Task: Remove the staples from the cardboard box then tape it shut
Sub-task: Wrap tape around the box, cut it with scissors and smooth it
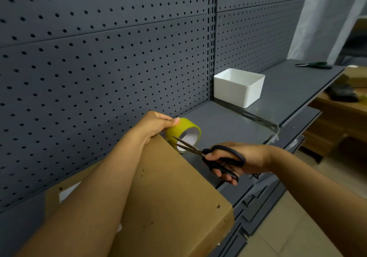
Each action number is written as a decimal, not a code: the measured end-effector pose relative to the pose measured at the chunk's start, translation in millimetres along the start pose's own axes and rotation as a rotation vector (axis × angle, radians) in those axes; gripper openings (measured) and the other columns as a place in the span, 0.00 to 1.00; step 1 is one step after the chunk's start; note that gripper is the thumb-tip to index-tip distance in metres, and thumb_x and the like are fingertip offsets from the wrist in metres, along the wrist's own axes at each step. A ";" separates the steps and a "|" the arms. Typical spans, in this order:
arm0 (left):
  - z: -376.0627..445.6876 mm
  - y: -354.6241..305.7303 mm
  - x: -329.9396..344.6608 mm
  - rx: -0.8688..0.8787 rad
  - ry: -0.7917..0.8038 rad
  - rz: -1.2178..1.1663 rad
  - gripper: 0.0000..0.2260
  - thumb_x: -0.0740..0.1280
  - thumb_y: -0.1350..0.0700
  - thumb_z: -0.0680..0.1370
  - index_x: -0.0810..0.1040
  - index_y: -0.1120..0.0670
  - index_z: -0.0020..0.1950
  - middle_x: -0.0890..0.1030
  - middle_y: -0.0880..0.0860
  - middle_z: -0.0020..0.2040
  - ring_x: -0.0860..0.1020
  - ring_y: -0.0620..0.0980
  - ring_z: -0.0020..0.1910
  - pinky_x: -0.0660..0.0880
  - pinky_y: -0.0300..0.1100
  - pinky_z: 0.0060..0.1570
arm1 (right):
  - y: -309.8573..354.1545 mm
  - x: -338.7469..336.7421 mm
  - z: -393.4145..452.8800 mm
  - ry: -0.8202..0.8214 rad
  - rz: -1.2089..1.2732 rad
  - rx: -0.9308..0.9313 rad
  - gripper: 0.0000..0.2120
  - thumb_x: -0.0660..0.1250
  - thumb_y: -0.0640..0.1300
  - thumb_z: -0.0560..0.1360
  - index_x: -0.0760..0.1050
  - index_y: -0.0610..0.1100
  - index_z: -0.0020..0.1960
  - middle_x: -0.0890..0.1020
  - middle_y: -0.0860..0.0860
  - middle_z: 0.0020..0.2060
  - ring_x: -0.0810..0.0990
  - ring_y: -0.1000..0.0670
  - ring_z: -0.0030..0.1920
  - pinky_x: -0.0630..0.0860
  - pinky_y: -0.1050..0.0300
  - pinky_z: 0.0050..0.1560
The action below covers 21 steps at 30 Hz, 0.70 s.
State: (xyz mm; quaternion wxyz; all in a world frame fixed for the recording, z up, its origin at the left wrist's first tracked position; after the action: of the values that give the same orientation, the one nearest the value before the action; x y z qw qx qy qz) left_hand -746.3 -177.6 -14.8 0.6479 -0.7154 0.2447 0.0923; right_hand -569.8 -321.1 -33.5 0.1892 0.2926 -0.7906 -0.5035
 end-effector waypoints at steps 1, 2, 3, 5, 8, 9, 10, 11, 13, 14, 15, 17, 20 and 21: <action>0.5 0.4 0.3 0.001 0.003 -0.002 0.18 0.75 0.50 0.71 0.82 0.57 0.56 0.83 0.55 0.51 0.80 0.50 0.47 0.75 0.41 0.49 | -2.0 1.0 -0.1 0.013 0.014 0.020 0.14 0.62 0.51 0.78 0.72 0.40 0.44 0.75 0.46 0.33 0.73 0.50 0.29 0.74 0.57 0.30; 0.3 0.3 0.7 0.000 0.005 -0.005 0.18 0.75 0.50 0.71 0.82 0.57 0.56 0.83 0.55 0.51 0.80 0.50 0.47 0.76 0.41 0.50 | -3.3 2.7 0.4 0.017 0.023 0.035 0.15 0.63 0.52 0.77 0.71 0.39 0.47 0.75 0.46 0.34 0.73 0.50 0.29 0.74 0.58 0.30; -0.3 0.2 0.8 -0.003 0.006 -0.008 0.17 0.75 0.50 0.71 0.82 0.57 0.56 0.83 0.55 0.50 0.80 0.50 0.47 0.76 0.42 0.50 | -5.0 3.7 2.8 0.013 0.029 0.043 0.16 0.63 0.53 0.76 0.71 0.39 0.48 0.74 0.45 0.35 0.73 0.50 0.29 0.75 0.58 0.30; -0.8 0.1 1.2 -0.006 0.009 -0.018 0.16 0.75 0.50 0.70 0.83 0.56 0.54 0.84 0.54 0.48 0.81 0.51 0.47 0.78 0.45 0.52 | -5.0 6.1 8.6 -0.006 0.040 0.030 0.16 0.62 0.54 0.77 0.72 0.39 0.45 0.75 0.46 0.33 0.73 0.50 0.29 0.75 0.58 0.31; -3.0 -1.4 1.7 0.003 0.009 -0.016 0.13 0.74 0.50 0.71 0.83 0.55 0.52 0.83 0.52 0.45 0.80 0.47 0.43 0.76 0.40 0.44 | -1.1 11.3 15.2 -0.028 0.044 0.005 0.18 0.58 0.53 0.80 0.72 0.39 0.42 0.76 0.49 0.30 0.74 0.51 0.28 0.75 0.58 0.32; -3.0 -1.6 1.9 0.006 0.007 -0.019 0.13 0.74 0.50 0.71 0.83 0.55 0.52 0.83 0.52 0.45 0.80 0.47 0.43 0.76 0.39 0.43 | 0.1 13.1 16.7 -0.034 0.041 0.009 0.19 0.57 0.53 0.81 0.72 0.39 0.41 0.76 0.49 0.28 0.74 0.52 0.27 0.76 0.59 0.32; -2.8 -1.6 1.9 0.008 0.008 -0.024 0.13 0.75 0.50 0.71 0.83 0.55 0.51 0.84 0.53 0.45 0.80 0.48 0.42 0.76 0.41 0.45 | 1.0 15.1 18.5 -0.040 0.042 0.014 0.19 0.56 0.53 0.81 0.72 0.39 0.41 0.76 0.49 0.28 0.75 0.52 0.27 0.76 0.59 0.32; -3.0 -1.9 2.0 0.010 0.012 -0.027 0.13 0.75 0.50 0.71 0.83 0.55 0.51 0.84 0.54 0.46 0.81 0.48 0.43 0.77 0.42 0.48 | 1.7 16.9 20.9 -0.042 0.044 0.017 0.20 0.56 0.54 0.81 0.72 0.39 0.41 0.76 0.49 0.29 0.75 0.52 0.27 0.76 0.59 0.32; -2.7 -2.0 2.4 0.016 0.022 -0.029 0.12 0.75 0.50 0.70 0.83 0.55 0.50 0.84 0.54 0.46 0.81 0.50 0.45 0.77 0.43 0.49 | 2.6 19.8 25.3 -0.052 0.056 0.019 0.20 0.56 0.54 0.81 0.72 0.38 0.42 0.75 0.47 0.31 0.75 0.51 0.28 0.76 0.59 0.32; -2.6 -1.8 2.3 0.019 0.023 -0.027 0.12 0.75 0.51 0.70 0.83 0.55 0.50 0.84 0.53 0.45 0.81 0.50 0.45 0.76 0.42 0.48 | 3.3 20.4 27.4 -0.061 0.061 0.015 0.20 0.56 0.54 0.81 0.71 0.38 0.42 0.75 0.46 0.32 0.75 0.51 0.28 0.76 0.60 0.32; -2.4 -1.4 1.8 0.019 0.021 -0.027 0.13 0.75 0.51 0.70 0.83 0.55 0.51 0.84 0.53 0.45 0.81 0.50 0.45 0.77 0.42 0.48 | 4.3 20.6 29.3 -0.072 0.063 0.007 0.20 0.56 0.53 0.81 0.71 0.38 0.41 0.74 0.47 0.31 0.75 0.51 0.28 0.76 0.60 0.31; -1.4 0.2 1.4 0.015 0.017 -0.031 0.12 0.75 0.50 0.70 0.83 0.54 0.49 0.84 0.53 0.45 0.82 0.52 0.47 0.78 0.45 0.52 | 6.8 21.5 32.7 -0.079 0.060 -0.011 0.20 0.55 0.53 0.81 0.71 0.39 0.39 0.75 0.48 0.29 0.74 0.52 0.26 0.75 0.60 0.30; -0.8 1.1 1.0 0.010 0.016 -0.034 0.11 0.76 0.49 0.69 0.83 0.53 0.47 0.84 0.54 0.47 0.82 0.53 0.50 0.76 0.49 0.58 | 9.8 22.3 36.1 -0.059 0.064 -0.037 0.20 0.56 0.53 0.81 0.71 0.39 0.39 0.75 0.48 0.28 0.74 0.52 0.26 0.75 0.61 0.29; -0.4 1.3 1.0 0.009 0.014 -0.034 0.11 0.76 0.49 0.68 0.83 0.53 0.47 0.84 0.55 0.47 0.82 0.53 0.51 0.76 0.49 0.59 | 10.8 22.6 36.5 -0.051 0.067 -0.045 0.19 0.57 0.53 0.81 0.71 0.40 0.40 0.74 0.48 0.29 0.74 0.52 0.27 0.74 0.61 0.30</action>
State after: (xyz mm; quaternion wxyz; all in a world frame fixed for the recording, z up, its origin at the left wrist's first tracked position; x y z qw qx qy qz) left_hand -746.1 -178.3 -16.3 0.6509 -0.7173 0.2372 0.0750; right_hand -611.6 -307.4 -39.0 0.1924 0.2486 -0.7929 -0.5219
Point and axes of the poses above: each hand's wrist, its own z-axis towards the middle knuckle, its own x-axis out of the palm, y = z × x, the point moved 6 cm from there along z, towards the middle knuckle
